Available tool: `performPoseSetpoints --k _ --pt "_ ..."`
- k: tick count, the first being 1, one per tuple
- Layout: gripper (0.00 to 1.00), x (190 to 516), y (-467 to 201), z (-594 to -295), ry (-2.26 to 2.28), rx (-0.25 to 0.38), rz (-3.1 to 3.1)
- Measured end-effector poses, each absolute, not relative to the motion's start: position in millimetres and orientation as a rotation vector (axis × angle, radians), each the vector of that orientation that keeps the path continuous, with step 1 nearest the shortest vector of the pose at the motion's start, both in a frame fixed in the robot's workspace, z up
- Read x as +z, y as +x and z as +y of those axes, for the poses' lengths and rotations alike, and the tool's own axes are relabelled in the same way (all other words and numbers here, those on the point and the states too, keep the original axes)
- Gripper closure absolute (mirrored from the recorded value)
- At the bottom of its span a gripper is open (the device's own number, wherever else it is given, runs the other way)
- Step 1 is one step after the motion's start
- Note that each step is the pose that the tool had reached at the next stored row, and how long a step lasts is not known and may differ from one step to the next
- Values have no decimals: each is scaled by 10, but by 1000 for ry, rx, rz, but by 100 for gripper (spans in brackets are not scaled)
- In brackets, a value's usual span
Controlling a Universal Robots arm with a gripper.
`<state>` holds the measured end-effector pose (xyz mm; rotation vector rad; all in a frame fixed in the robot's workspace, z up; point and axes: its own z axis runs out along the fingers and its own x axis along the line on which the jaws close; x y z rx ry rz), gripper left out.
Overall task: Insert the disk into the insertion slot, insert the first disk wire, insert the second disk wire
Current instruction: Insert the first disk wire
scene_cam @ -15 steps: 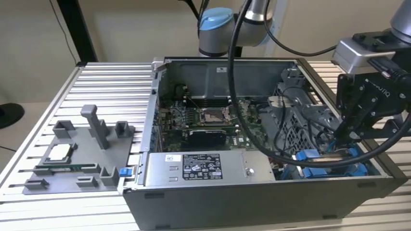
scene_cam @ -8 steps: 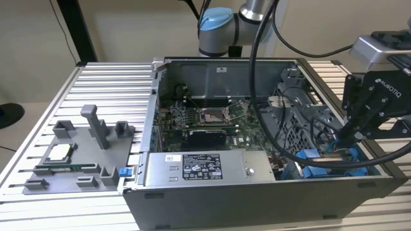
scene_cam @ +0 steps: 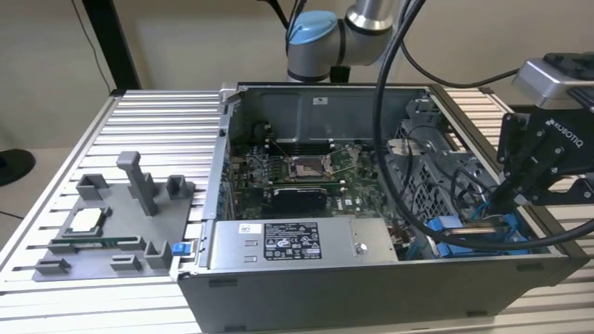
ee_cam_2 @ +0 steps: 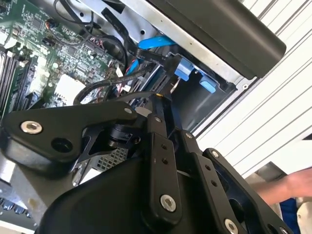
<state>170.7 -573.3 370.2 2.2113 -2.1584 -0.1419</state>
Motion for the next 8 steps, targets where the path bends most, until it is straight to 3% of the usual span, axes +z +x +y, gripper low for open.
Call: performPoseSetpoints --k 8 --pt "100 3682 1710 -5732 2214 -148 -2160"
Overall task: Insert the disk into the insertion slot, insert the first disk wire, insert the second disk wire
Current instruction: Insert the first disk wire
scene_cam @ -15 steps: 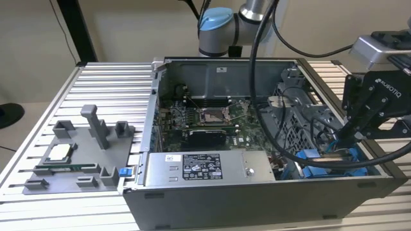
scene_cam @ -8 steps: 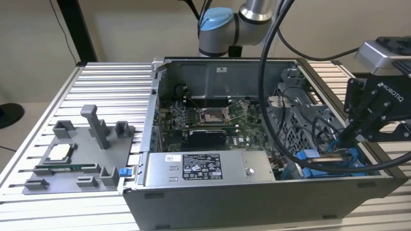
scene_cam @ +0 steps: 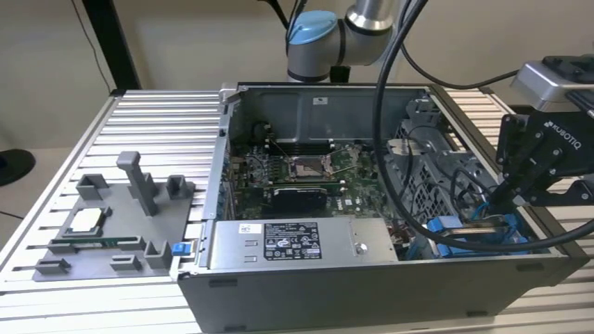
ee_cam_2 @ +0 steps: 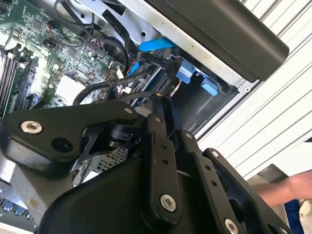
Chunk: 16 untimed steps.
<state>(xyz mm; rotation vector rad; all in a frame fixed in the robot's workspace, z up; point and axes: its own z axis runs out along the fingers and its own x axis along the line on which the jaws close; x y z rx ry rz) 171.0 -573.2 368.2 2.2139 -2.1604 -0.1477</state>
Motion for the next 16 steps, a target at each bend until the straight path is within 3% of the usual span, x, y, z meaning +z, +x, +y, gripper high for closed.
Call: performPoseSetpoints --k 16 --pt "100 3600 1718 -5718 2214 -148 -2161"
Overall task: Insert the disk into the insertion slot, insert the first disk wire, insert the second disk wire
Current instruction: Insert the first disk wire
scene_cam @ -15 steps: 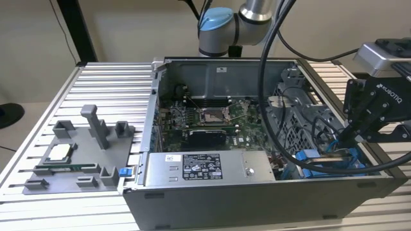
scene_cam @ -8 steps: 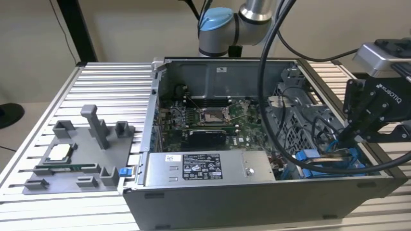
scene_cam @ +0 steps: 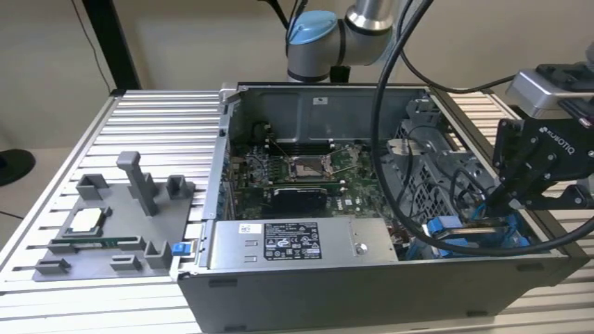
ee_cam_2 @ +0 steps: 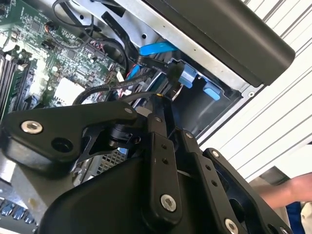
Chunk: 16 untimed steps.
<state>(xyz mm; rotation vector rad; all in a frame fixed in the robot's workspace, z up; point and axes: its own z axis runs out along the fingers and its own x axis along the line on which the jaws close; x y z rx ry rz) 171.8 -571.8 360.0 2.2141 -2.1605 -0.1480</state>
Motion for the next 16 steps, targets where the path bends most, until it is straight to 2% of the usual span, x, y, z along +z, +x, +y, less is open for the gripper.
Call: performPoseSetpoints --k 16 --pt "100 3510 1738 -5692 2218 -144 -2161"
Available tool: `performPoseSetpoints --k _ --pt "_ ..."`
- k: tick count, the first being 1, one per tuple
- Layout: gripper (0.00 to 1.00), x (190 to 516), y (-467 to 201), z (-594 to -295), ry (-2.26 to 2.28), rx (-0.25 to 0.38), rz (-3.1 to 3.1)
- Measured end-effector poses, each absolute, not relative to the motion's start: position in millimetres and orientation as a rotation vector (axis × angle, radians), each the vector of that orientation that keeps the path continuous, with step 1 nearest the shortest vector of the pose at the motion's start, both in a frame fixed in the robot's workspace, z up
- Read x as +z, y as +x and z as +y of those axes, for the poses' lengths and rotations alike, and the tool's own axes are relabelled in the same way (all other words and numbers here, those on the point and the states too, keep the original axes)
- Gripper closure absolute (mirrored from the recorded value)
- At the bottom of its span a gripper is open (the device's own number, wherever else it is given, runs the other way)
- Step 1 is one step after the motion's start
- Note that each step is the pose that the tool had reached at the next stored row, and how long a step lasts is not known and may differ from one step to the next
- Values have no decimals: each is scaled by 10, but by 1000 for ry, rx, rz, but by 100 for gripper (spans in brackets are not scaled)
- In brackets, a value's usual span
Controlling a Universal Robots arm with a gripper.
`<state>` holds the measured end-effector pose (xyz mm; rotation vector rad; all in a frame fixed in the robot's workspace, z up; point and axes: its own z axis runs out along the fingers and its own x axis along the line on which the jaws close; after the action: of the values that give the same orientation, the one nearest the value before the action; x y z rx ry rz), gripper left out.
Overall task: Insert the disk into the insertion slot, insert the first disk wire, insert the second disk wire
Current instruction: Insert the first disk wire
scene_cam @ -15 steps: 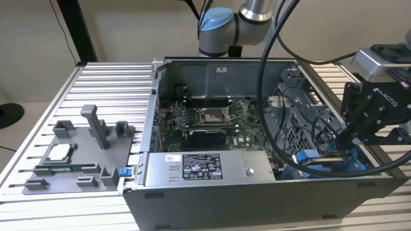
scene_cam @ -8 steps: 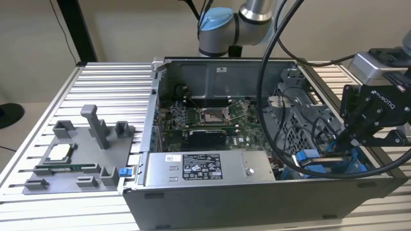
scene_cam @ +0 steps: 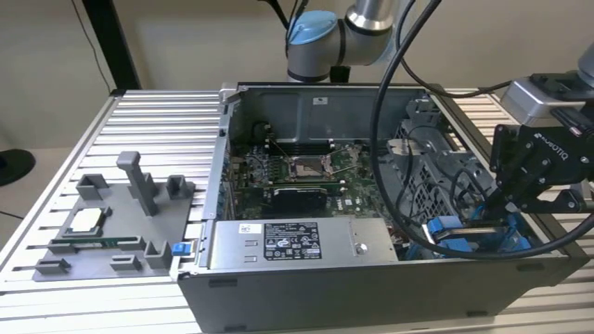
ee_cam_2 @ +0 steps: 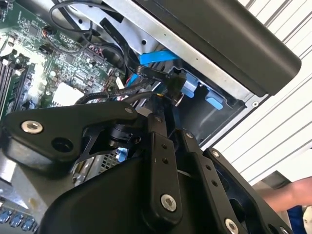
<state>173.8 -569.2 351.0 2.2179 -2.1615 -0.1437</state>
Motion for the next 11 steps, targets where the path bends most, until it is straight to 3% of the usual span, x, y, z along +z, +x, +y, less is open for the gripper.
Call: performPoseSetpoints --k 11 --pt "100 3489 1738 -5691 2224 -140 -2164"
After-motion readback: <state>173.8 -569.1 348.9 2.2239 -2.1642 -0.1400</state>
